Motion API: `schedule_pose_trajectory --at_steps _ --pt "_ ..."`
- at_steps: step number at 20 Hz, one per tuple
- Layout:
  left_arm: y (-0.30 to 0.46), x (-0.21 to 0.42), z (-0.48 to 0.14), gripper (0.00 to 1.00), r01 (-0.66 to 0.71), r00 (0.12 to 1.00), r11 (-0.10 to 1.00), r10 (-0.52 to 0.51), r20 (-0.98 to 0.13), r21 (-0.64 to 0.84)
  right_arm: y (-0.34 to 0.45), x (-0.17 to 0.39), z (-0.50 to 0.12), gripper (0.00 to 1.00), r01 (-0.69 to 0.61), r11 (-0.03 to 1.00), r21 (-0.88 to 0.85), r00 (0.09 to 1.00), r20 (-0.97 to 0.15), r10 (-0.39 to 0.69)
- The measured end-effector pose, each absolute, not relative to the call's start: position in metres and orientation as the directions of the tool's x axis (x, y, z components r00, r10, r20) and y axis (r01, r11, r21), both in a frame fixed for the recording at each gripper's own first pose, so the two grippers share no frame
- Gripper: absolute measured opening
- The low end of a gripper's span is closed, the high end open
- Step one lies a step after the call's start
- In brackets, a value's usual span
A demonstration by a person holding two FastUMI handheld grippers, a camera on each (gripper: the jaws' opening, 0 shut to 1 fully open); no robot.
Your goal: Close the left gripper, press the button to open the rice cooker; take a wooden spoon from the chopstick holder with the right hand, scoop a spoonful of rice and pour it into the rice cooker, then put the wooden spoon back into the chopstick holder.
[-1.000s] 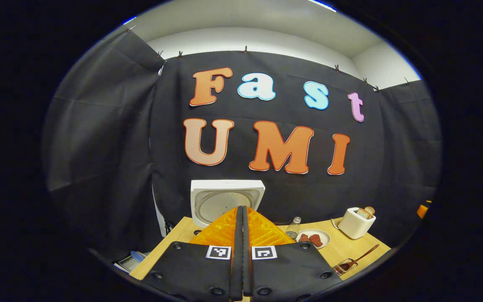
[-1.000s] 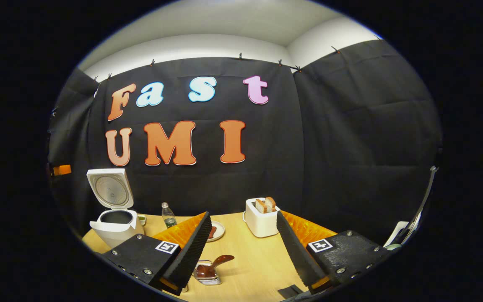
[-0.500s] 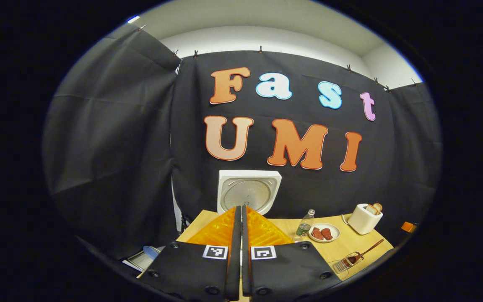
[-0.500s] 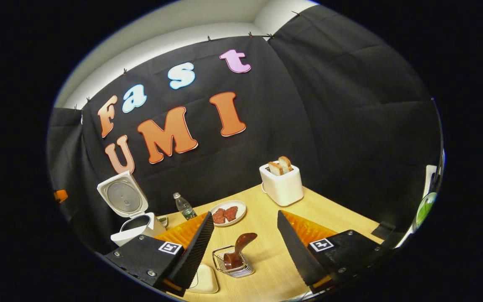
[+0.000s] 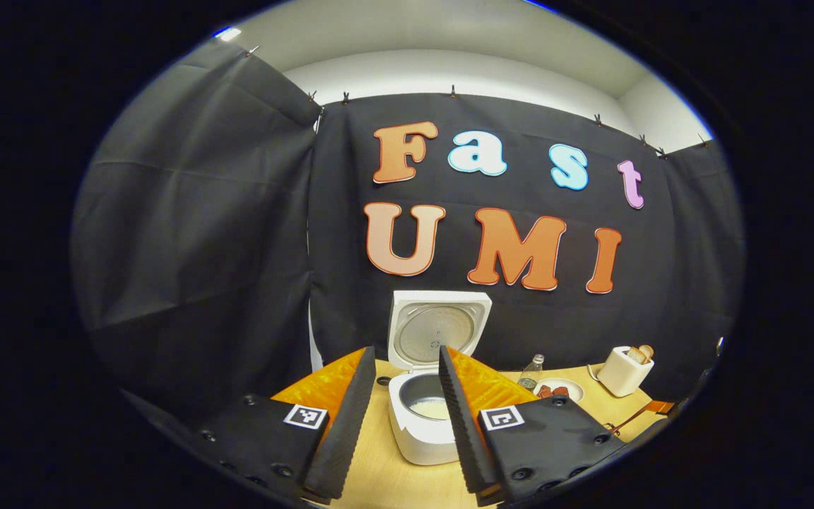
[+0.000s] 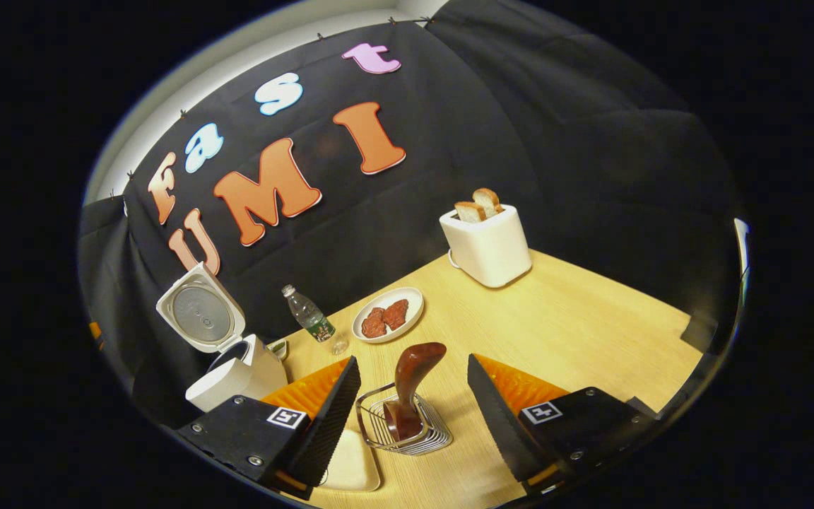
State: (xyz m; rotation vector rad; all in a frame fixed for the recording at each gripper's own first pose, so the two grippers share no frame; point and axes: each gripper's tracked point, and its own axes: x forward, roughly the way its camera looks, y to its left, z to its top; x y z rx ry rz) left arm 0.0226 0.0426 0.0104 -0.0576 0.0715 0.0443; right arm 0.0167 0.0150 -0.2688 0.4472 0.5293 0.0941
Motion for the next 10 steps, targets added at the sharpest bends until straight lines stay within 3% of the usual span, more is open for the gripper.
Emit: schedule_pose_trajectory --at_steps 4,7,9,10 --pt "0.052 0.014 0.017 1.00 -0.068 0.997 0.997 0.066 -0.047 -0.037 0.018 0.030 -0.284 0.92 0.057 0.865 0.498 0.846 -0.484 0.223" --pt "0.057 0.010 0.014 1.00 -0.088 0.995 0.996 0.086 -0.053 -0.033 0.025 0.035 -0.296 0.86 0.065 0.848 0.525 0.832 -0.499 0.245" --pt "0.067 0.009 0.011 1.00 -0.120 0.992 0.992 0.117 -0.056 -0.048 0.029 0.040 -0.303 0.74 0.080 0.839 0.539 0.821 -0.513 0.251" --pt "0.072 0.008 0.011 1.00 -0.131 0.990 0.990 0.128 -0.056 -0.055 0.029 0.041 -0.307 0.63 0.096 0.834 0.543 0.812 -0.527 0.249"
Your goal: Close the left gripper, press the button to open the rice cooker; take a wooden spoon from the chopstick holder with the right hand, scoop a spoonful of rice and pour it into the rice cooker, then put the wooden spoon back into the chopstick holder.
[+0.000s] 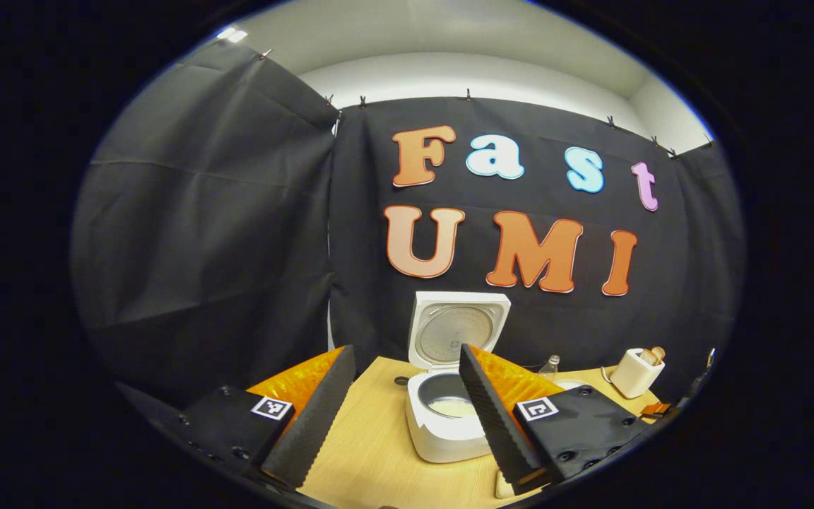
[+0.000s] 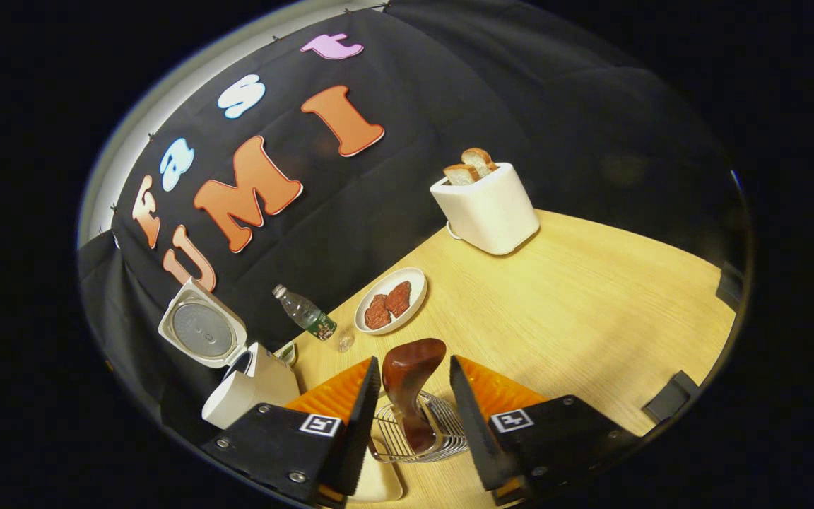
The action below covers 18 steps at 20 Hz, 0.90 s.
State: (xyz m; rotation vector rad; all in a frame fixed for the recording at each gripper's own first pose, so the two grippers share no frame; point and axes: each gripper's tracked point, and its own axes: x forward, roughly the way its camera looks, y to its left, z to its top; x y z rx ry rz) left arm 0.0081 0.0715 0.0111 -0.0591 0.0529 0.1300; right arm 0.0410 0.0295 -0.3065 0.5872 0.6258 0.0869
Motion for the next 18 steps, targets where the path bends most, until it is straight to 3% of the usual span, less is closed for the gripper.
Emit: schedule_pose_trajectory --at_steps 1,2,4,11,18 --pt "0.075 0.004 0.008 1.00 -0.141 0.988 0.988 0.137 -0.063 -0.059 0.033 0.044 -0.306 0.56 0.105 0.820 0.562 0.811 -0.526 0.256" --pt "0.078 0.005 0.005 1.00 -0.147 0.987 0.987 0.143 -0.071 -0.058 0.037 0.045 -0.302 0.41 0.104 0.804 0.585 0.813 -0.516 0.270" --pt "0.078 0.005 0.001 1.00 -0.146 0.986 0.988 0.141 -0.085 -0.056 0.042 0.045 -0.303 0.27 0.112 0.795 0.596 0.805 -0.523 0.278" --pt "0.075 0.005 0.011 1.00 -0.130 0.990 0.990 0.126 -0.056 -0.062 0.042 0.046 -0.278 0.09 0.101 0.840 0.534 0.828 -0.513 0.226" --pt "0.073 0.006 0.017 1.00 -0.124 0.992 0.990 0.122 -0.029 -0.061 0.062 0.039 -0.194 0.08 -0.035 0.923 0.383 0.885 -0.418 0.207"
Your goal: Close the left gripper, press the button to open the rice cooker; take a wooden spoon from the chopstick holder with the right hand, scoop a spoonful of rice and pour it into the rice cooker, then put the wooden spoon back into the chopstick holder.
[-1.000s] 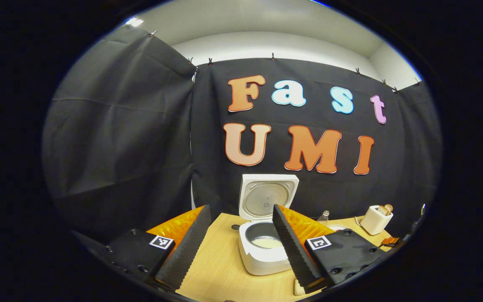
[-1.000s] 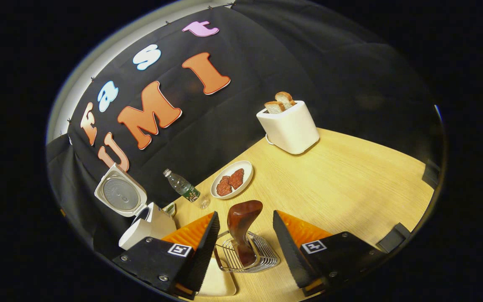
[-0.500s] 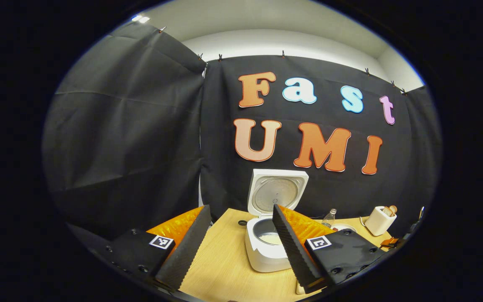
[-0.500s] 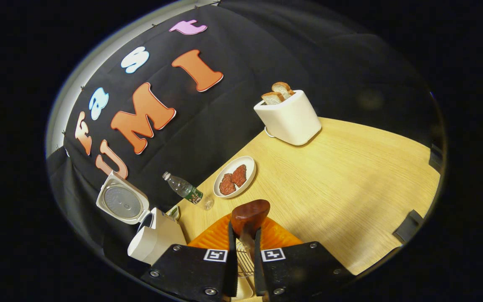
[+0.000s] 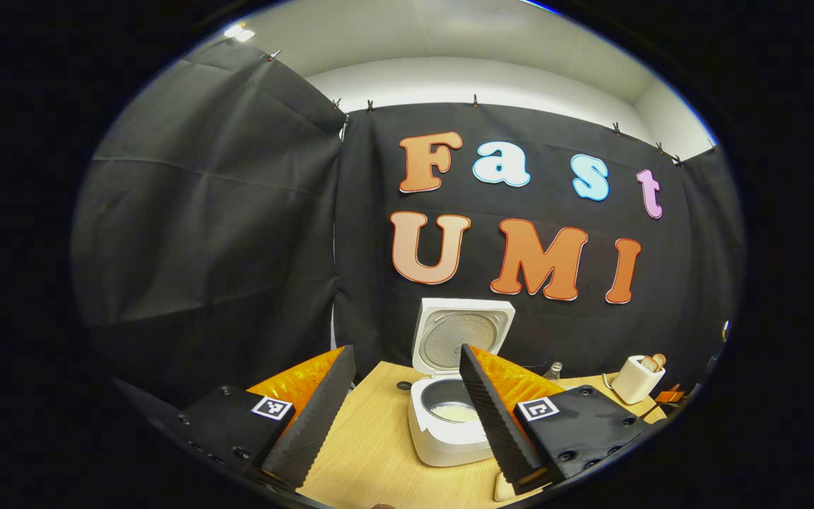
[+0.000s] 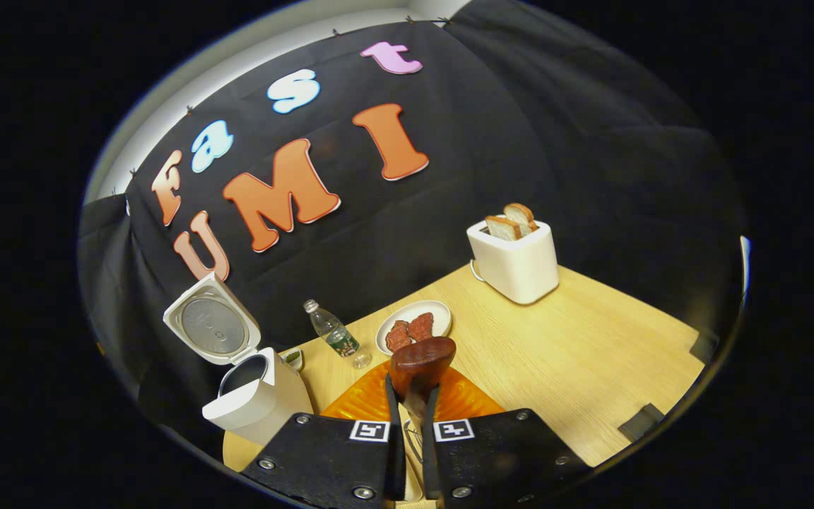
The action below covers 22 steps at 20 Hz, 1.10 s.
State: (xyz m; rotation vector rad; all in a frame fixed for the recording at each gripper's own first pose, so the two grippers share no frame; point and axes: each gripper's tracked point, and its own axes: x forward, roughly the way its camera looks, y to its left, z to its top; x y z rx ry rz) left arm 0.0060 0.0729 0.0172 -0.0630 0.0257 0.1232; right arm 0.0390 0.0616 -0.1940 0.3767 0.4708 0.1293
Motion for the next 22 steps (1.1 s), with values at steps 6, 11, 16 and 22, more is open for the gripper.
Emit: schedule_pose_trajectory --at_steps 6,11,16,22 --pt "0.082 0.003 0.016 1.00 -0.140 0.990 0.989 0.139 -0.024 -0.039 0.126 0.014 -0.144 0.08 -0.210 0.918 0.338 0.885 -0.333 0.325" --pt "0.093 -0.009 0.014 1.00 -0.152 0.988 0.988 0.151 -0.032 -0.030 0.189 -0.012 -0.157 0.08 -0.383 0.899 0.214 0.835 -0.337 0.436" --pt "0.110 -0.021 0.008 1.00 -0.185 0.982 0.983 0.185 -0.047 0.016 0.216 -0.030 -0.200 0.08 -0.458 0.888 0.045 0.804 -0.406 0.435" --pt "0.128 -0.031 -0.002 1.00 -0.217 0.973 0.975 0.220 -0.077 0.040 0.224 -0.044 -0.248 0.08 -0.476 0.874 -0.099 0.791 -0.482 0.377"
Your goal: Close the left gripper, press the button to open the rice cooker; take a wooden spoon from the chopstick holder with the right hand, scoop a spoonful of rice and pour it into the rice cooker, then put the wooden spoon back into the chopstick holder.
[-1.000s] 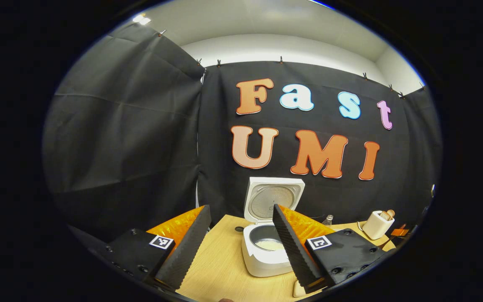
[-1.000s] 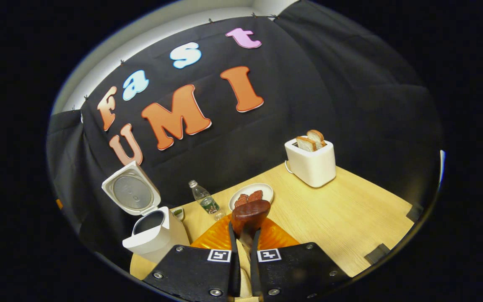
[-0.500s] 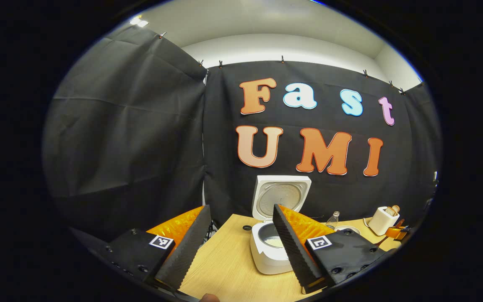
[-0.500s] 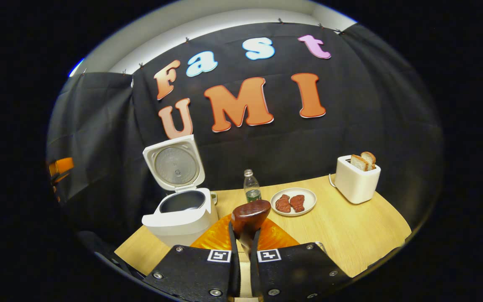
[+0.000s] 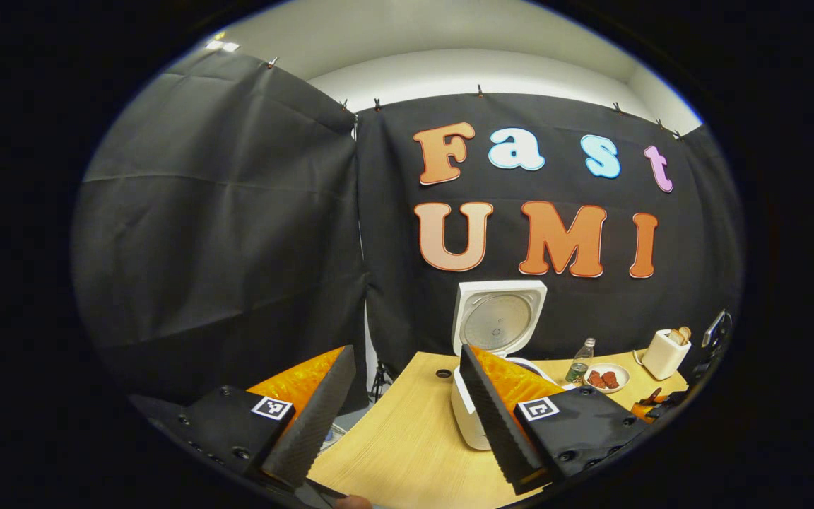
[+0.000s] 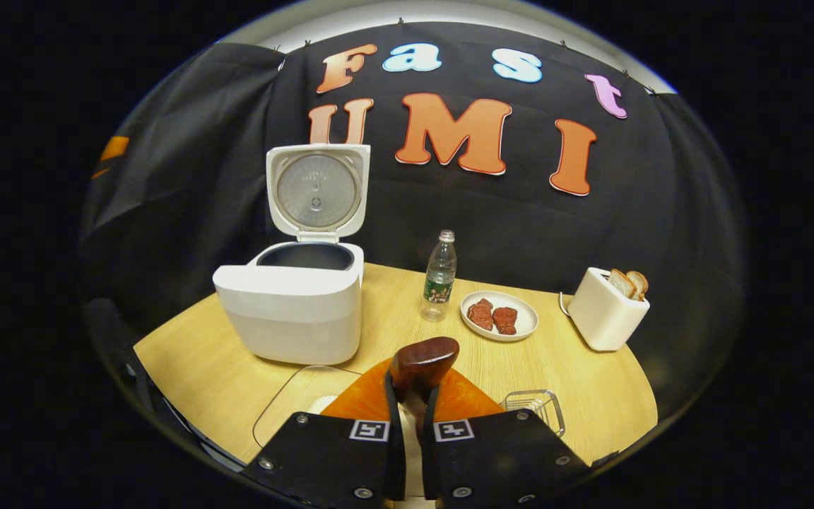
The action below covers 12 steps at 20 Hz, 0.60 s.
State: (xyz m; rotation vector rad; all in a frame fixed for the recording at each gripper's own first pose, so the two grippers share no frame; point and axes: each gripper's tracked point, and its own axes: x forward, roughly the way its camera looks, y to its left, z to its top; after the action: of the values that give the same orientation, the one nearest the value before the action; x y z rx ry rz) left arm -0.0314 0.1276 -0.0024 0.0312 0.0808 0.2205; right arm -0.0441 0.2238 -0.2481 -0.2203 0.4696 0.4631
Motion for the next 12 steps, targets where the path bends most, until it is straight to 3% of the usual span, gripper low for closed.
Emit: schedule_pose_trajectory --at_steps 4,8,12 --pt "0.132 -0.031 -0.009 1.00 -0.220 0.970 0.974 0.224 -0.090 0.050 0.220 -0.044 -0.261 0.09 -0.411 0.909 -0.078 0.811 -0.486 0.325" --pt "0.133 -0.029 -0.014 1.00 -0.212 0.972 0.976 0.215 -0.095 0.039 0.213 -0.043 -0.283 0.09 -0.248 0.954 0.170 0.775 -0.556 0.301" --pt "0.138 -0.025 -0.019 1.00 -0.216 0.970 0.976 0.219 -0.104 0.038 0.224 -0.040 -0.288 0.08 -0.101 0.910 0.402 0.751 -0.569 0.335"
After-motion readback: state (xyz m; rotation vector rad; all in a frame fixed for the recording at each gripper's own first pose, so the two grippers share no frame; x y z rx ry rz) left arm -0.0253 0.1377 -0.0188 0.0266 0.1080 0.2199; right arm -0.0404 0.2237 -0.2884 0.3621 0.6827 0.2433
